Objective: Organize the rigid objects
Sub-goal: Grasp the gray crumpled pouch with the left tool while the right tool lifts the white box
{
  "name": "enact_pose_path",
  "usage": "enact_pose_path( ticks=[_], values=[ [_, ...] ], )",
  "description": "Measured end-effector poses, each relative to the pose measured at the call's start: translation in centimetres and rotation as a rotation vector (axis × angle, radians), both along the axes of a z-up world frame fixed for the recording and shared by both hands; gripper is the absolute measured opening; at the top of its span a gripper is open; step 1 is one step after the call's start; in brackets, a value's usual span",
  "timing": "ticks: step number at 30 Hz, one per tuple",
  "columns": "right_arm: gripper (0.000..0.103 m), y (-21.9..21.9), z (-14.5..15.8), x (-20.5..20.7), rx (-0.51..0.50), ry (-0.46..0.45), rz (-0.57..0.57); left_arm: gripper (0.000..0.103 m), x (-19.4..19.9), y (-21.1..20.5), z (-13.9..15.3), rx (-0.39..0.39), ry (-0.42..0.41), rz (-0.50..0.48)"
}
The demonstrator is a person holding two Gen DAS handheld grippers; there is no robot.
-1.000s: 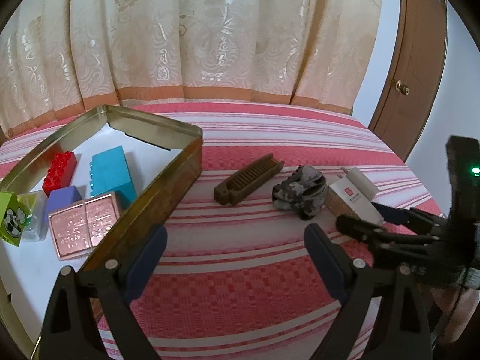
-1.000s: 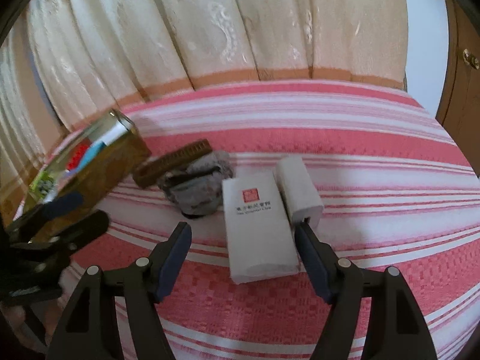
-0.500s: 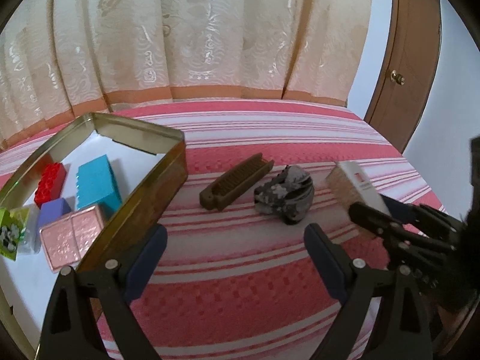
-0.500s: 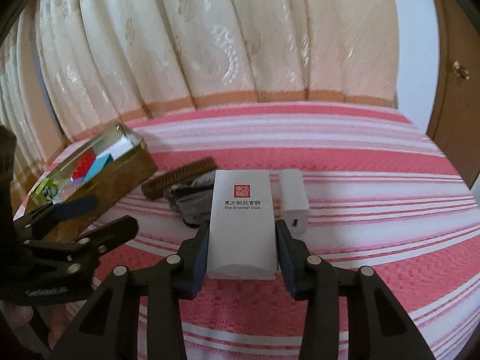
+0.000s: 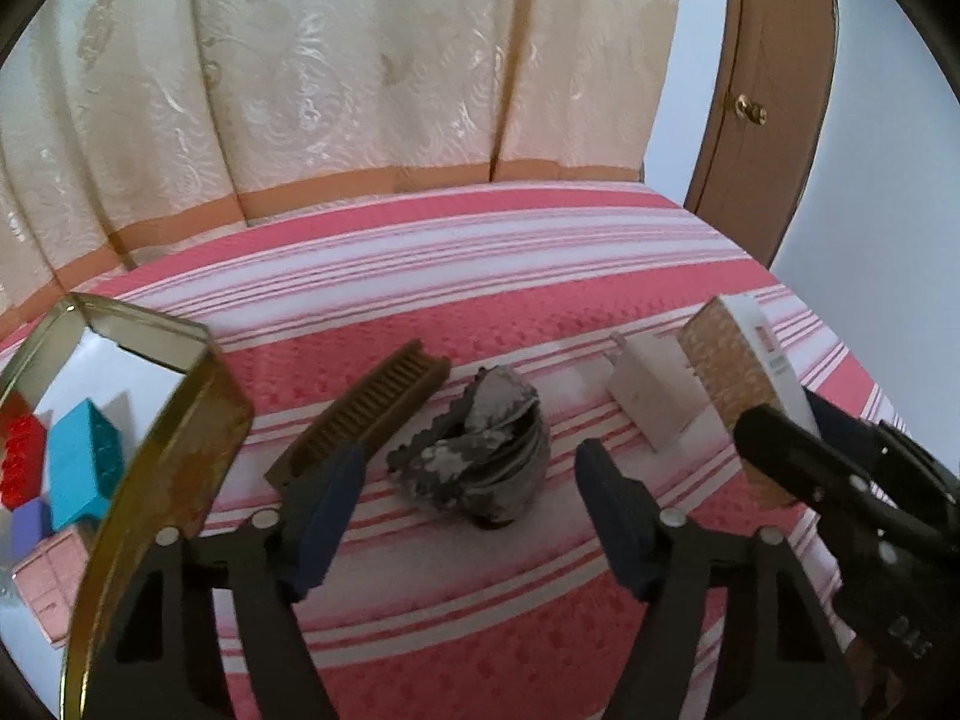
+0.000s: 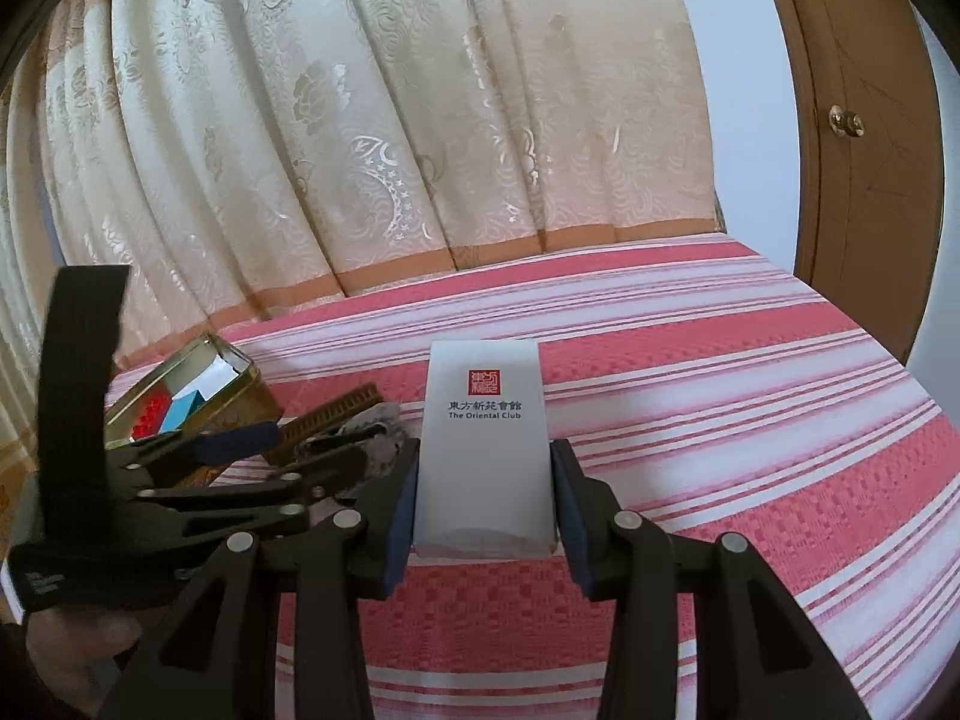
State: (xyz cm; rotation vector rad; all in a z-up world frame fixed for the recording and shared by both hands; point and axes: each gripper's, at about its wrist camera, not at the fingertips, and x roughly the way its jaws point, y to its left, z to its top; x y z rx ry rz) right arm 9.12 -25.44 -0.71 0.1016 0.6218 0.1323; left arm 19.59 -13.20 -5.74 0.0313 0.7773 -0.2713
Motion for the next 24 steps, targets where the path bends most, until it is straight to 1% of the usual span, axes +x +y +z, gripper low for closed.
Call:
enact_pose_path(
  ticks=[5,6,10,13,18,24],
  values=[
    [0.044,0.2,-0.1,0.0,-0.01,0.007,0.001,0.069,1.0,-1.0,-0.5,0.016,0.009,-0.016],
    [0.044,0.2,-0.1,0.0,-0.011,0.008,0.0,0.062,1.2,-1.1,-0.6,0.019,0.013,-0.018],
    [0.044,0.1,-0.1,0.1,-0.011,0.008,-0.003,0.06,0.9,-1.2,-0.6,0.026,0.011,-0.033],
    [0.044,0.1,0.0,0.0,-0.011,0.003,-0.008,0.06,0.4,-0.7,-0.6,0.01,0.012,-0.036],
    [0.044,0.1,0.1,-0.5,-0.007,-0.024,-0.004,0.06,-1.8,0.5,-0.5,0.023,-0.022,-0.009],
    [0.044,1.1,0.2,-0.4,-0.012,-0.031,0.023,0.06,-3.7,2.9,-0.1,0.005,-0.061,0.058]
  ],
)
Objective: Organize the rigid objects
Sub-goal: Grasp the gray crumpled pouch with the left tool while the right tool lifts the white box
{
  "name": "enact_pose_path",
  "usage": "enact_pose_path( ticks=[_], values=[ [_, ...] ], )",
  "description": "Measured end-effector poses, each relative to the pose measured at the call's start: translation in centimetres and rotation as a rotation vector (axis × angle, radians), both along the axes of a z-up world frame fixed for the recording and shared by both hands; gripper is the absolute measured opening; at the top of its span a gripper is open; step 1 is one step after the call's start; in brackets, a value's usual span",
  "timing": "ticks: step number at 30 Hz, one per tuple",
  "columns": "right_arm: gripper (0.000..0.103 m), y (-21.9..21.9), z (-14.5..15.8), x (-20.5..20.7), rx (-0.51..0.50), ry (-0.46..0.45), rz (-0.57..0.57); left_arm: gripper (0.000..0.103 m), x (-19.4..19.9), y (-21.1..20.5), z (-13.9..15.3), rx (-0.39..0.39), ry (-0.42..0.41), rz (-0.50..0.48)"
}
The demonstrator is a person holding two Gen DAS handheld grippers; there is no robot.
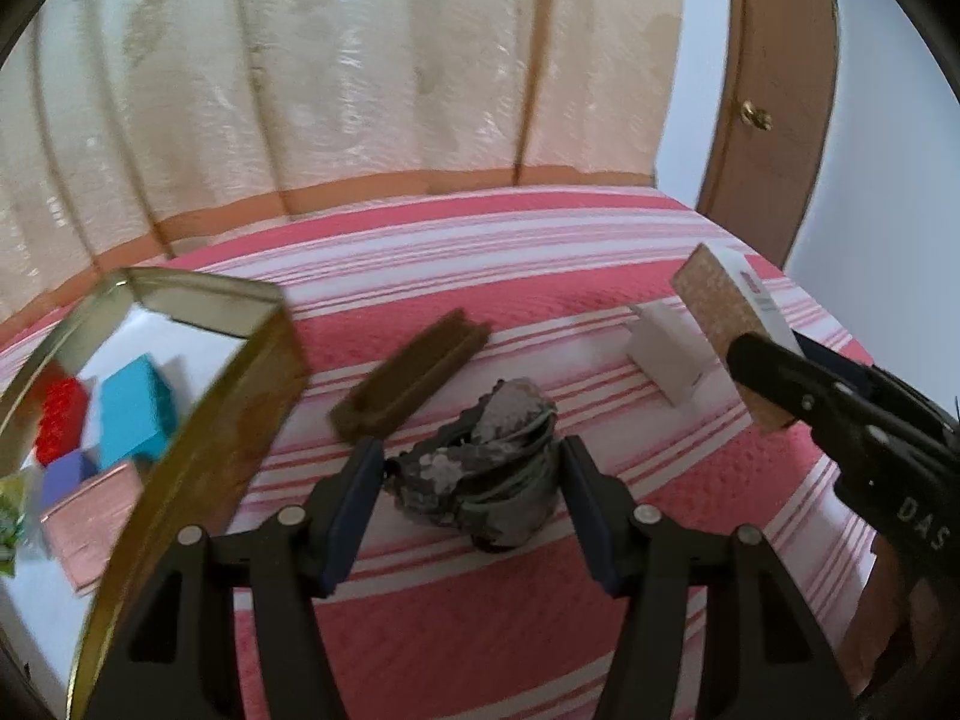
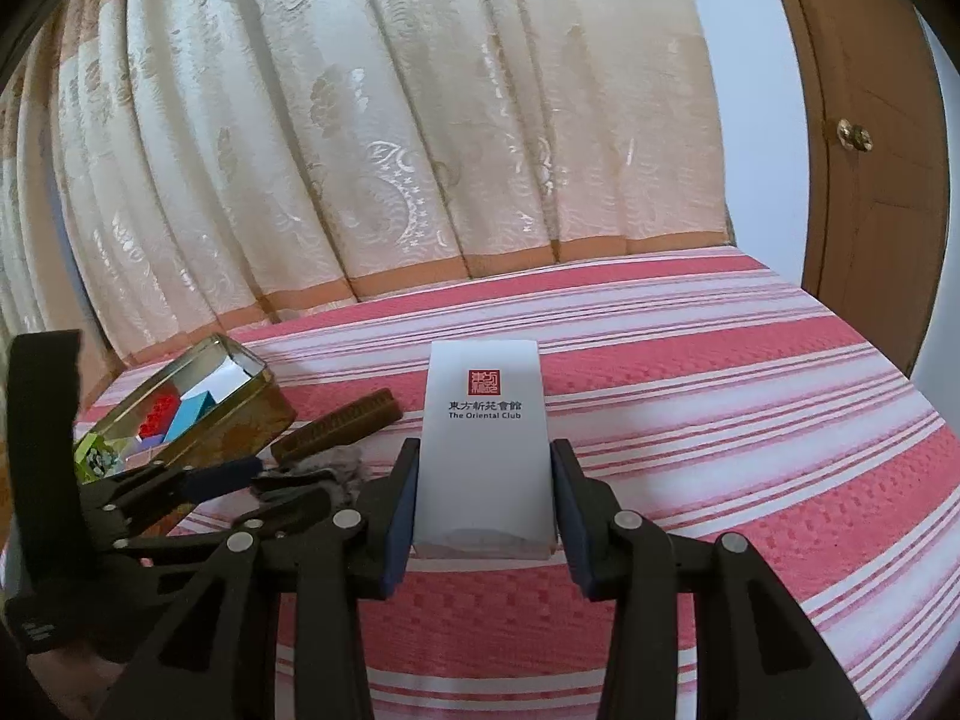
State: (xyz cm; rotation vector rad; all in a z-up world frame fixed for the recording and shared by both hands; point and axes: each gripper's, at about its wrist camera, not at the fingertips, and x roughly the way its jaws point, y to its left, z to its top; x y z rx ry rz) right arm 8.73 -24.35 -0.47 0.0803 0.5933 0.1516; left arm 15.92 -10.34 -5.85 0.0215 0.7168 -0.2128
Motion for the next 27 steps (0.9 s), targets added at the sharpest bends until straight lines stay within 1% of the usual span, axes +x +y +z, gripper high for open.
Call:
enact_pose_path(
  ticks=[4,10,19,27],
  values=[
    [0.044,1.0,0.0,-0.1,-0.013,-0.011,0.013,0.06,-1.1,1.5,0.5,0.003,-0.05,0.058],
    [0.044,2.5,0.1,-0.2,-0.035,-0.02,0.032,0.06,-2.1,2.7,0.8,0.026,-0.098,0.097],
    [0.044,3.7,0.2,-0.4,-0.048,-0.038,0.038,0.06,-3.3,3.9,1.0,0.031,-0.122,0.128],
    [0.044,4.9,0.2,-0.8,-0.06,-0.049,0.049,0.06,-4.0,5.0,1.0,0.013,-0.123,0.146]
  ],
)
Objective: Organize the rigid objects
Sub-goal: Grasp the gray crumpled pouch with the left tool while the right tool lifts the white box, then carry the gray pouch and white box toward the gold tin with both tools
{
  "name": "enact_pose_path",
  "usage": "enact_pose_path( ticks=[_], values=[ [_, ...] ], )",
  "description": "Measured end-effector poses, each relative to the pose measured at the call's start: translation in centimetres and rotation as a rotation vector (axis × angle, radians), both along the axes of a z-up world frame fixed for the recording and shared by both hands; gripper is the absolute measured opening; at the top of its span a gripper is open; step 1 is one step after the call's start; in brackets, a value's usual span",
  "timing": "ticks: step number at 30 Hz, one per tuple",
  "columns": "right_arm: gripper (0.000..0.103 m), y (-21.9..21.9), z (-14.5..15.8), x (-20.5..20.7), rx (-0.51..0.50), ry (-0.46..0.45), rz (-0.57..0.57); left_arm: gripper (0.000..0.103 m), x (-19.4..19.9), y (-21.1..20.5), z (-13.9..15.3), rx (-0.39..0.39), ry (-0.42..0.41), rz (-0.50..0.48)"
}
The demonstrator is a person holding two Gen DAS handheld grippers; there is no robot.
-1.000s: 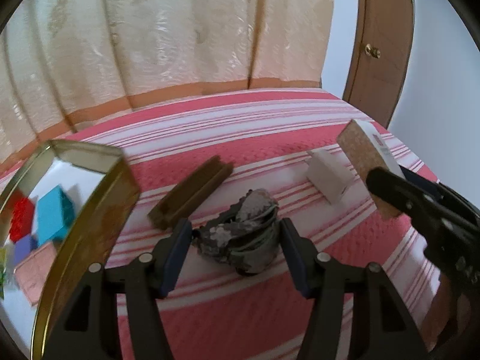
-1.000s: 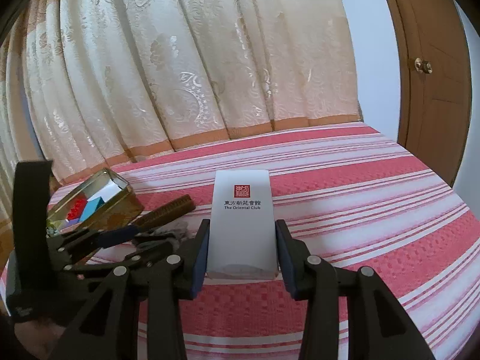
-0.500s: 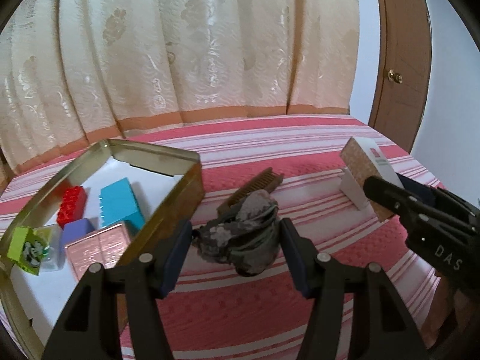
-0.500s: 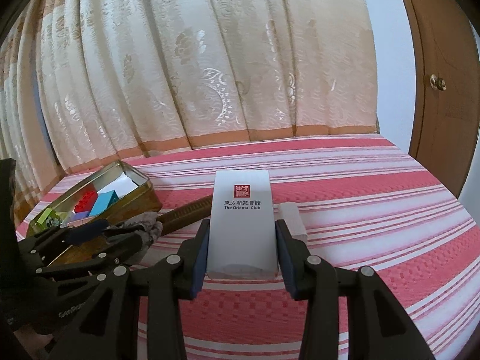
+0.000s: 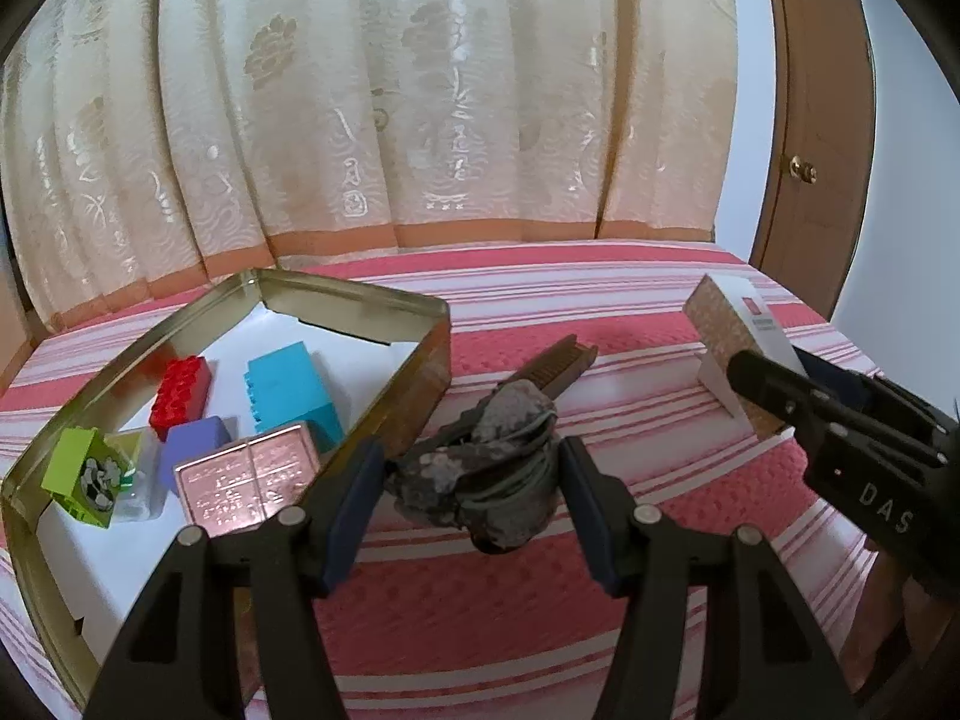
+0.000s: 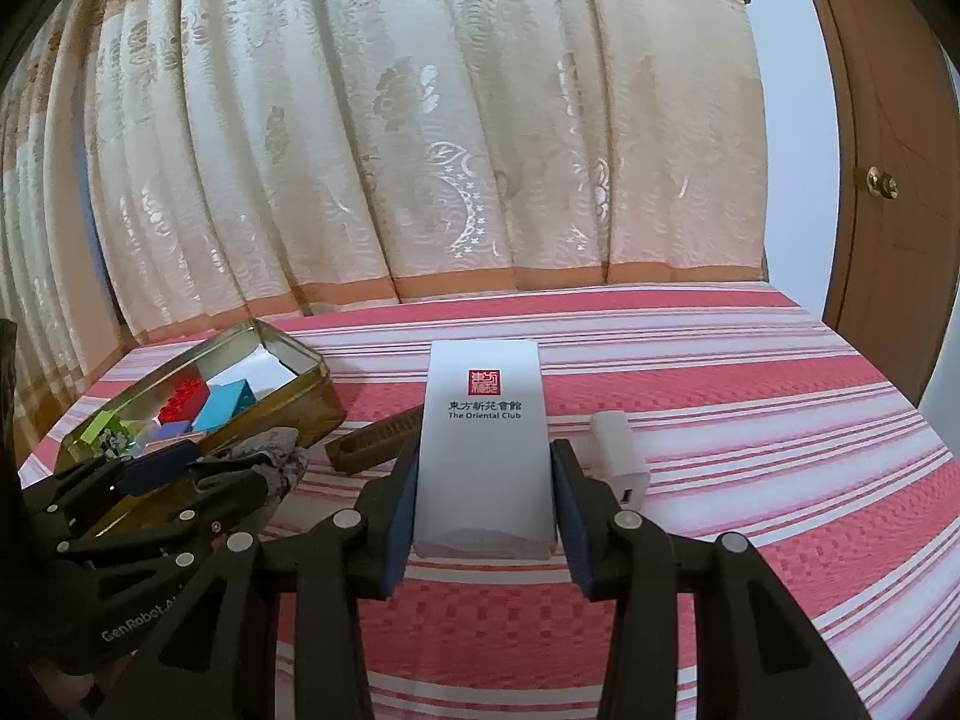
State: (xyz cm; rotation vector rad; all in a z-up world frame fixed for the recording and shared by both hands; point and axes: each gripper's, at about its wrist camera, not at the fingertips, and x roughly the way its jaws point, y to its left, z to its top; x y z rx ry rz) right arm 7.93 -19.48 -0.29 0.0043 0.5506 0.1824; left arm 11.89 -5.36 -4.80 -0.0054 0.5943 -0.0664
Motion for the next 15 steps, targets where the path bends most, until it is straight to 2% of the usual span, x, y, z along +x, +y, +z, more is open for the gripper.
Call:
enact_pose_path(
  ticks=[15],
  values=[
    [0.044,2.4,-0.1,-0.4,-0.014,-0.011,0.043,0.06,-0.9,1.4,0.2,-0.033,-0.018,0.021]
  ],
)
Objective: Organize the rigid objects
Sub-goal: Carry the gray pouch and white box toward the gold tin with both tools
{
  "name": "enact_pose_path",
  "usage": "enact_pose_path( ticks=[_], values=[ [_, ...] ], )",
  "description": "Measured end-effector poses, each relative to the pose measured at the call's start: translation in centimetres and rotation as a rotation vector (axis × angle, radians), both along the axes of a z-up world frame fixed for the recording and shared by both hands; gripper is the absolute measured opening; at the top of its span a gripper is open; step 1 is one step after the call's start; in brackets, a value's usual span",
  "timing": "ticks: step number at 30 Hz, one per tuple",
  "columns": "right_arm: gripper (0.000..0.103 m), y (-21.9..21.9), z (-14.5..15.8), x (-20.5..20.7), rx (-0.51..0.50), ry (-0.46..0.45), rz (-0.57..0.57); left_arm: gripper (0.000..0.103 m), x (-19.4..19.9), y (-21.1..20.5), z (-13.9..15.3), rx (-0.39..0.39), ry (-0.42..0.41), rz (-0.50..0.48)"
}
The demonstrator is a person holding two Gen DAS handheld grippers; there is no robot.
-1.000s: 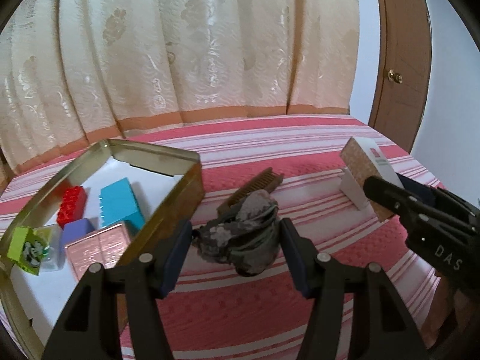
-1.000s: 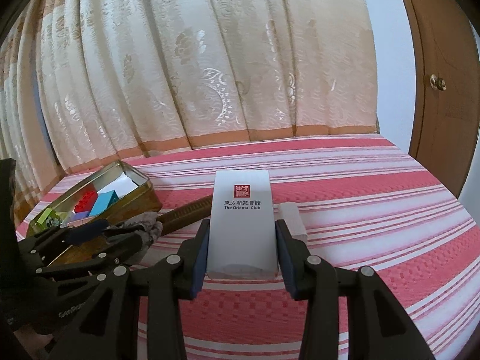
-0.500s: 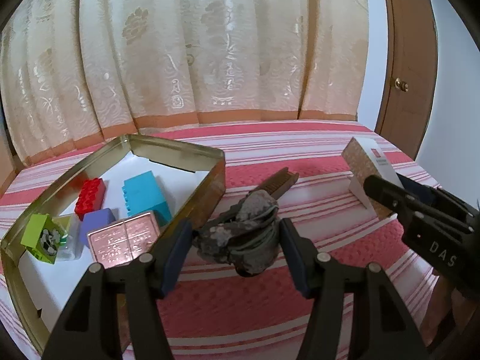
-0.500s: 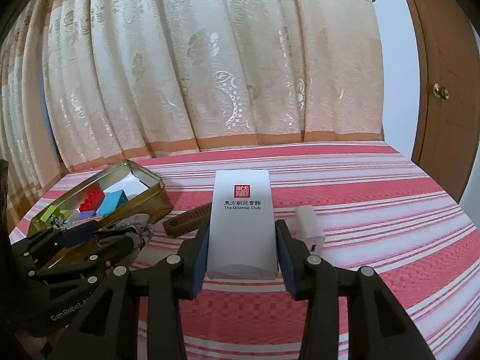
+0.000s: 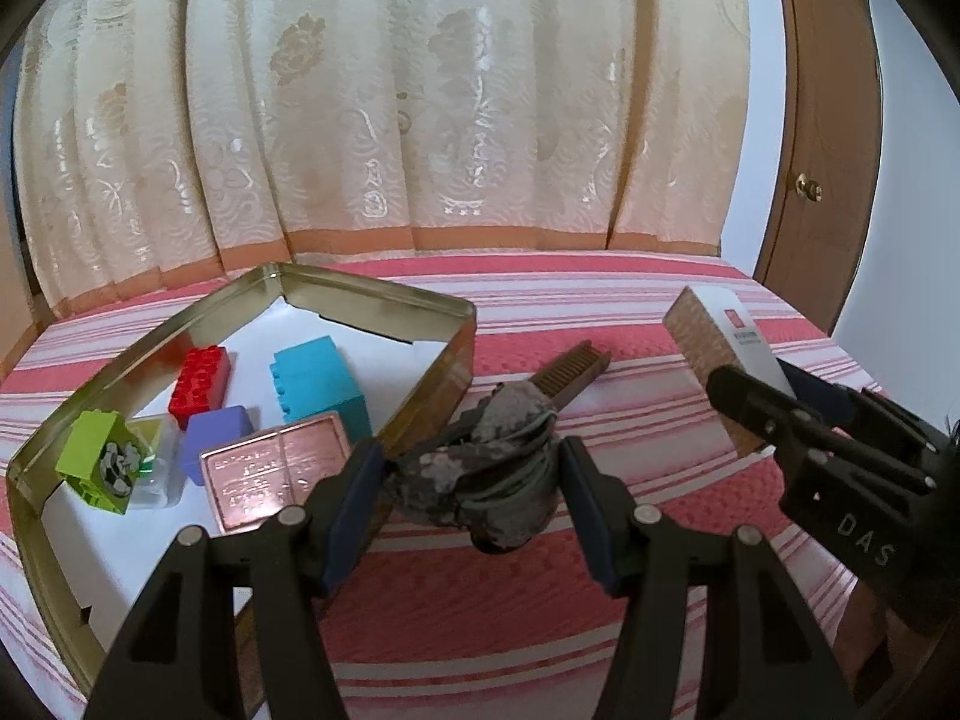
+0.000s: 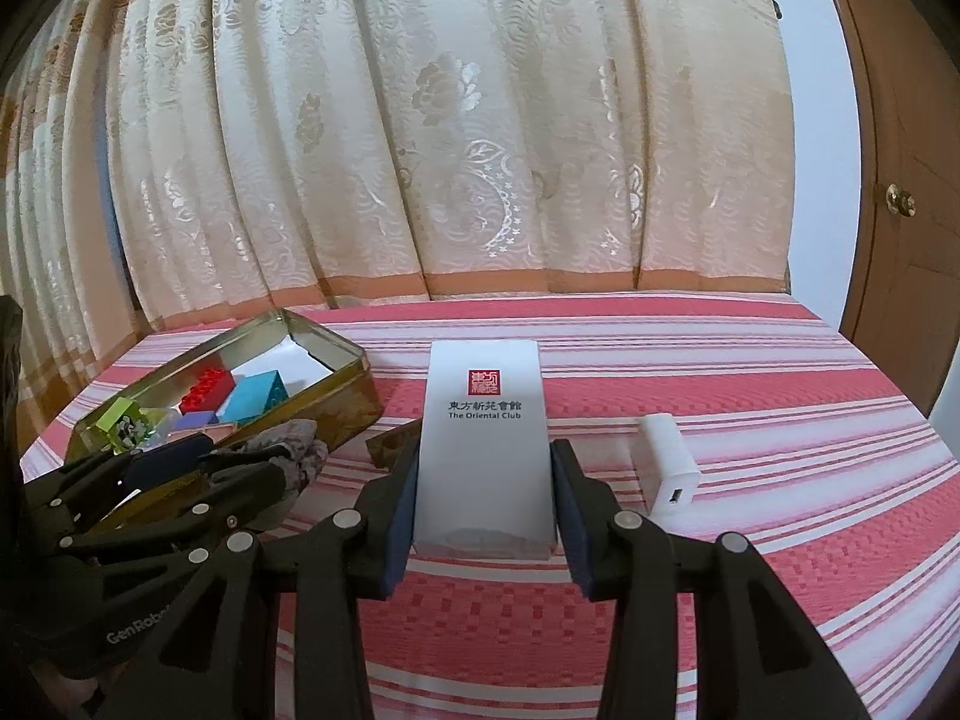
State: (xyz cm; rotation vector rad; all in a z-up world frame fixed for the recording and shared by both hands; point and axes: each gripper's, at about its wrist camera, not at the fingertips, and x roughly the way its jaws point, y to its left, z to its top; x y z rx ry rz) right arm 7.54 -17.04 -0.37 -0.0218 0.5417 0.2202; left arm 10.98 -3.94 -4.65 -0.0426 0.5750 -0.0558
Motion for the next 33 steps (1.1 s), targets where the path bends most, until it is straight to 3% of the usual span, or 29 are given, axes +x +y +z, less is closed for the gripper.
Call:
enact_pose_path(
  ticks=[33],
  values=[
    [0.044,2.3,0.0,-1.5,0.024,-0.03,0.066,0.056,-1.8,1.4,0.6,-0.016,-0.046,0.034]
  ],
)
